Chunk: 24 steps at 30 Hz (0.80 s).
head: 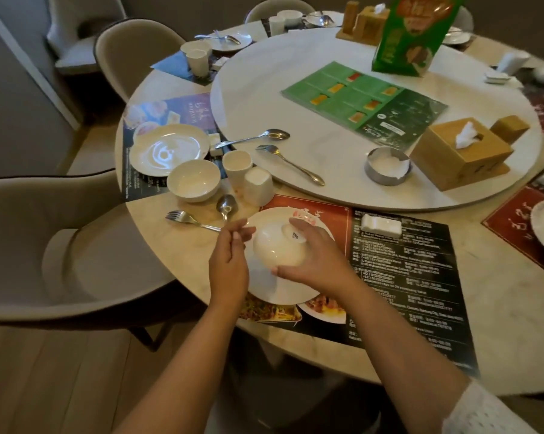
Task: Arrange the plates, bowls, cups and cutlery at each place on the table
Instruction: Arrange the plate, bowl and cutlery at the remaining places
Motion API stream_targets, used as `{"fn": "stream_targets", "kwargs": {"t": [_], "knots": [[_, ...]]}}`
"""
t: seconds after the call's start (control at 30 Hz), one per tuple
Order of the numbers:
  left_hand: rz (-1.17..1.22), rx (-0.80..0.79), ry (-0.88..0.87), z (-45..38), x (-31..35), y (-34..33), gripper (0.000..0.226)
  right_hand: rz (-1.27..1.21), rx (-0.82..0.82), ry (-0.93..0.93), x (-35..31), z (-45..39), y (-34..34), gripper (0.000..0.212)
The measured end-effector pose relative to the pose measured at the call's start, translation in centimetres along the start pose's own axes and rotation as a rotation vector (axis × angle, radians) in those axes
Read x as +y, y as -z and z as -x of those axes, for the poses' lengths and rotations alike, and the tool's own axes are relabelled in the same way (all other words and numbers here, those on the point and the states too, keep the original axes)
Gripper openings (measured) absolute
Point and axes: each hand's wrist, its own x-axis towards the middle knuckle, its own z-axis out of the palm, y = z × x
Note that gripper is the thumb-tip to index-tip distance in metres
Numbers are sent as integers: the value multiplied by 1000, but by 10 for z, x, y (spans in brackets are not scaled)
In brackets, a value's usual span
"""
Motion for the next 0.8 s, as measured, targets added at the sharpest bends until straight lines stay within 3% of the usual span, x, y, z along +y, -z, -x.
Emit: {"fn": "stream_targets", "kwargs": {"t": [0.2, 0.3, 0.4, 0.47, 0.8], "knots": [[-80, -265, -60, 4, 13, -40, 19, -758, -140, -226, 5, 46, 42, 61], [-200, -283, -74, 14, 16, -64, 16, -948, 34, -309, 19, 64, 55, 55], [-270, -351, -21, 28, 19, -91, 21, -840, 315, -460, 42, 71, 68, 42], [-352, -376, 10, 39, 20, -108, 27, -736, 398, -531, 61, 75, 76, 29], [-462, -398, 50, 69, 15, -147, 28, -609, 371, -647, 112, 83, 100, 39]]}}
